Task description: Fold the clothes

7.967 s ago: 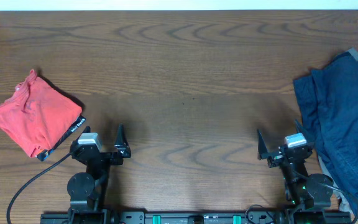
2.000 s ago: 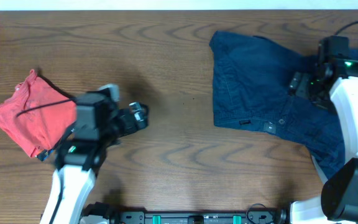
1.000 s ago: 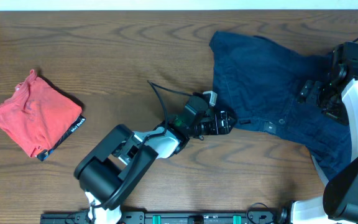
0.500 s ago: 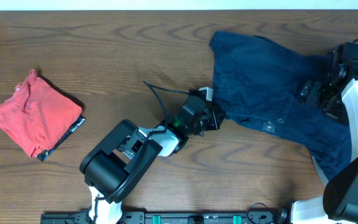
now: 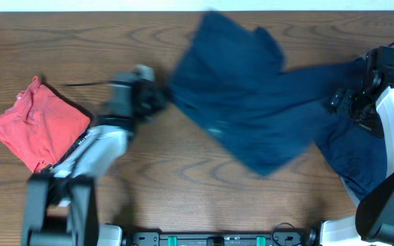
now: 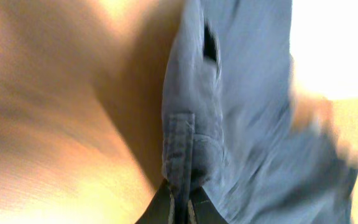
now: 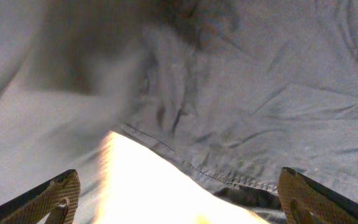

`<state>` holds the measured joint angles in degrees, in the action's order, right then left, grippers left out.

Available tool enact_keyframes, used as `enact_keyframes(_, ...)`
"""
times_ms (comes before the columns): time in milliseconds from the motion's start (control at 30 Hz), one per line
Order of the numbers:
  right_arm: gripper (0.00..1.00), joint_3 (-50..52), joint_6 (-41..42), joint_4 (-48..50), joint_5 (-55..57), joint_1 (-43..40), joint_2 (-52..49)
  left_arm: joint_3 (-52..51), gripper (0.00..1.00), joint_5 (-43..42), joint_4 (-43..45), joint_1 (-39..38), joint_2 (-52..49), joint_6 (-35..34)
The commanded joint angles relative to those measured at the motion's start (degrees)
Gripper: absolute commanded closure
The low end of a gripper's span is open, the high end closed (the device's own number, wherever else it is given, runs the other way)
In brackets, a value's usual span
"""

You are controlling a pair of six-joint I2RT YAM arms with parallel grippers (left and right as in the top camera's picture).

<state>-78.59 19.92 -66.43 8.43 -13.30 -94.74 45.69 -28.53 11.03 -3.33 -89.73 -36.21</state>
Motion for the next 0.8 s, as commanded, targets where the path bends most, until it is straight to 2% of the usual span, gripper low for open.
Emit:
enact_keyframes(0,0.01,-0.4,-0.5,0.0,0.3,-0.4,1.4,1.5,0.92,0.4,-0.3,10.5,4.1,2.4)
enact_keyframes(33,0.01,-0.4,-0.5,0.0,0.3,-0.4,1.4,1.6,0.69,-0.6,-0.4,12.8,4.6,1.6)
enact_keyframes(67,0.01,-0.4,-0.5,0.0,0.3,-0.4,1.4,1.6,0.25,-2.5,-0.6,14.3,4.8,1.4)
enact_keyframes(100,0.01,-0.4,-0.5,0.0,0.3,-0.4,1.4,1.6,0.02,-5.8,-1.3,15.5,4.8,1.4)
enact_keyframes(167,0.01,-0.4,-0.5,0.0,0.3,-0.4,1.4,1.6,0.02,-11.0,-5.6,16.2,4.8,1.5)
enact_keyframes(233,0.01,-0.4,-0.5,0.0,-0.1,-0.4,1.4,1.6,0.02,-13.5,-13.6,15.8,4.8,1.5)
enact_keyframes(333,0.01,-0.4,-1.6,0.0,-2.3,-0.4,1.4,1.4,0.02,-13.4,-28.4,14.3,4.8,2.0)
enact_keyframes(500,0.01,-0.4,-8.3,0.5,-13.0,-0.1,1.4,1.3,0.02,-13.4,-49.8,11.4,4.8,6.2)
enact_keyframes(600,0.01,-0.4,-10.9,1.2,-18.5,0.7,1.4,0.8,0.02,-13.2,-56.0,9.3,4.8,7.3)
enact_keyframes(767,0.01,-0.4,-10.7,2.5,-19.1,3.0,1.4,-1.1,0.01,-11.2,-57.0,3.3,4.8,5.1)
